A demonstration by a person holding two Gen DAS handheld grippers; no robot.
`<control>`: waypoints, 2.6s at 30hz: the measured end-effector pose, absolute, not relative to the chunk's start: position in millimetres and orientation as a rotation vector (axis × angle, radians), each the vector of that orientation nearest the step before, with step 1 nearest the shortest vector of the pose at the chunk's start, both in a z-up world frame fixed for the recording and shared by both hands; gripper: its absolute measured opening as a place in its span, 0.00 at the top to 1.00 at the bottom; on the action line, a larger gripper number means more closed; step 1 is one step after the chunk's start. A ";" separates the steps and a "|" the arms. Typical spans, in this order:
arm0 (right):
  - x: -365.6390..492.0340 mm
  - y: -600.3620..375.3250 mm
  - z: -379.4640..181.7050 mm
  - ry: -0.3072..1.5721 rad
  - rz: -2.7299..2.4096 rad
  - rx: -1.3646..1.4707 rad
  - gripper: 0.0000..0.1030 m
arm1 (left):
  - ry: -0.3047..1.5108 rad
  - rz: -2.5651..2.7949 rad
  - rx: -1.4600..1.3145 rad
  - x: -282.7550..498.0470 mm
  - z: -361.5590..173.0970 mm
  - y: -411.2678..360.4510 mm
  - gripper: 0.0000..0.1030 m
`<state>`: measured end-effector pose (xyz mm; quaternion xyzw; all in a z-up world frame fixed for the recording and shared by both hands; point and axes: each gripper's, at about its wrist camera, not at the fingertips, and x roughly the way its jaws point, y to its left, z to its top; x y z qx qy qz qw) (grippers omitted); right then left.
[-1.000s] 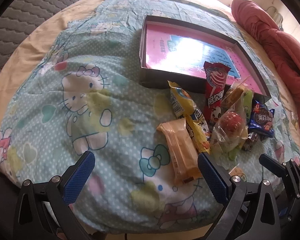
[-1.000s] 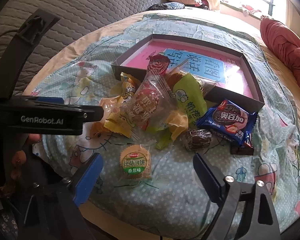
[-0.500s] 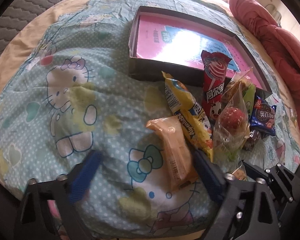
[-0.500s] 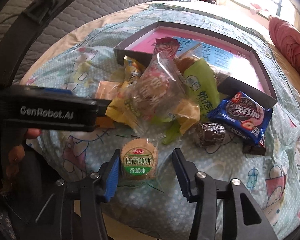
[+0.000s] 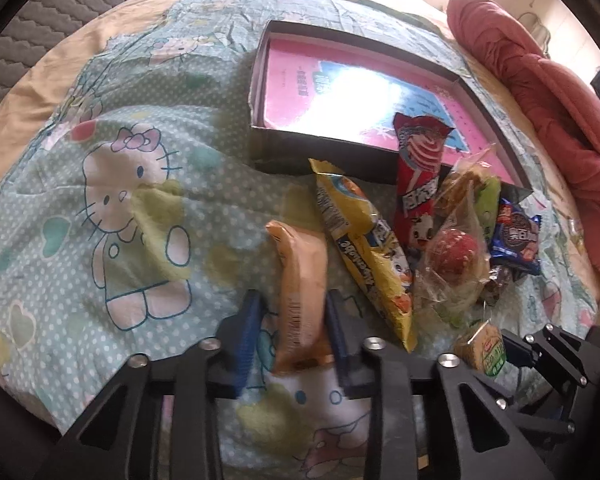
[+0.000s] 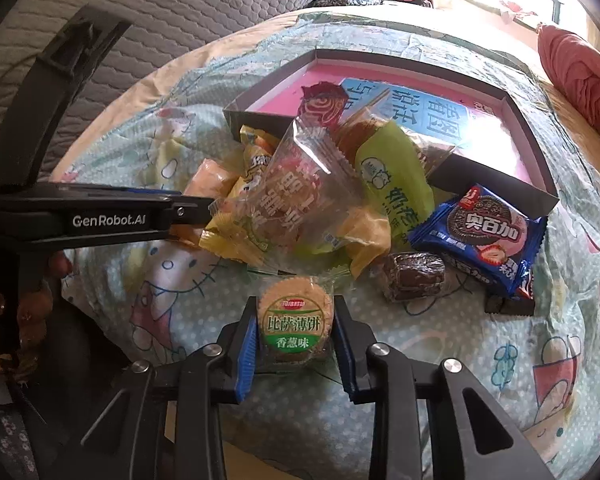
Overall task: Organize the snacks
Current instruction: 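Grasp the orange wafer bar with the left gripper while the right grasps the round cracker pack, then carry the wafer bar and cracker pack over the tray with both grippers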
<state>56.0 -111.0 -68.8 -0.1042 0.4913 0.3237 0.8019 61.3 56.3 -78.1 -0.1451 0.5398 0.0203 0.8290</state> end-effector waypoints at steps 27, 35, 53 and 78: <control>84.0 -157.7 -17.6 0.852 0.664 -0.030 0.67 | 0.917 0.041 -0.318 46.5 -11.0 66.0 0.81; 113.8 -176.3 -8.6 0.801 0.615 0.020 0.67 | 0.900 0.048 -0.304 58.9 -8.1 66.3 0.81; 173.6 -193.4 -4.6 0.757 0.546 0.049 0.67 | 0.868 0.064 -0.299 116.1 -13.4 73.3 0.81; 214.9 -189.4 -43.0 0.888 0.502 0.065 0.67 | 0.963 -0.011 -0.273 170.7 -62.7 60.8 0.81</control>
